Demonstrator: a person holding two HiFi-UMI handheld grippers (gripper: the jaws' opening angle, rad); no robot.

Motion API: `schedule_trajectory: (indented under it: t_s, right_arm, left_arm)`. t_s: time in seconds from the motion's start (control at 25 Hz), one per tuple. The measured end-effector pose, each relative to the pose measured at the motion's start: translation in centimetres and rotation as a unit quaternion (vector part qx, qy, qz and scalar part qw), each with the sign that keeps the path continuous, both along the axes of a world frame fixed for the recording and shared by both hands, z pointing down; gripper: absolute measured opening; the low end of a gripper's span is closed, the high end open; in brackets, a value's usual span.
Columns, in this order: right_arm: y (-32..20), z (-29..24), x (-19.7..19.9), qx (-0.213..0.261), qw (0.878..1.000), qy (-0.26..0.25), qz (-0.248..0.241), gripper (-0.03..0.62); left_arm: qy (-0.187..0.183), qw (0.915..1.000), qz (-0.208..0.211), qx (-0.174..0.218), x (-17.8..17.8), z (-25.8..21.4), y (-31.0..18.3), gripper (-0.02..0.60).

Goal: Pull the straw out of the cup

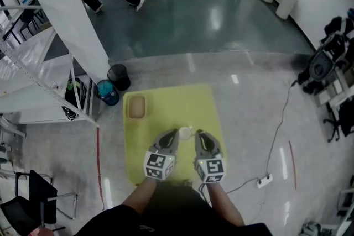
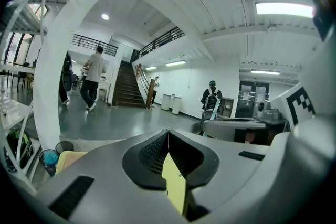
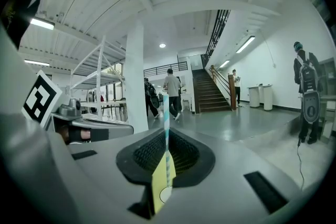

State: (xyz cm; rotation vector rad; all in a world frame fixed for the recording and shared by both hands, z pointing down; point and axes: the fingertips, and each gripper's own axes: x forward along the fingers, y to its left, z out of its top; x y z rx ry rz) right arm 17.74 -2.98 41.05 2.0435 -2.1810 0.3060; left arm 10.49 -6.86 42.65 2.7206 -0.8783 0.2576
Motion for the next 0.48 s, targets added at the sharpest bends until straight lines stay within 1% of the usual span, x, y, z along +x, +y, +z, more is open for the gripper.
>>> schedule_trajectory:
  t_s: [0.16,0.48]
  right_arm:
    - [0.8,0.0,0.5,0.003,1.0,0.002,0.004,0.032]
    - [0.9,-0.6,1.1,0.007,1.0,0.0,0.016,0.032]
  left_arm:
    - [0.0,1.0,-0.002,-0.003,0.2,0.1,0.7,0.044]
    - [0.002,1.0,0.004,0.005,0.6,0.1,0.9,0.044]
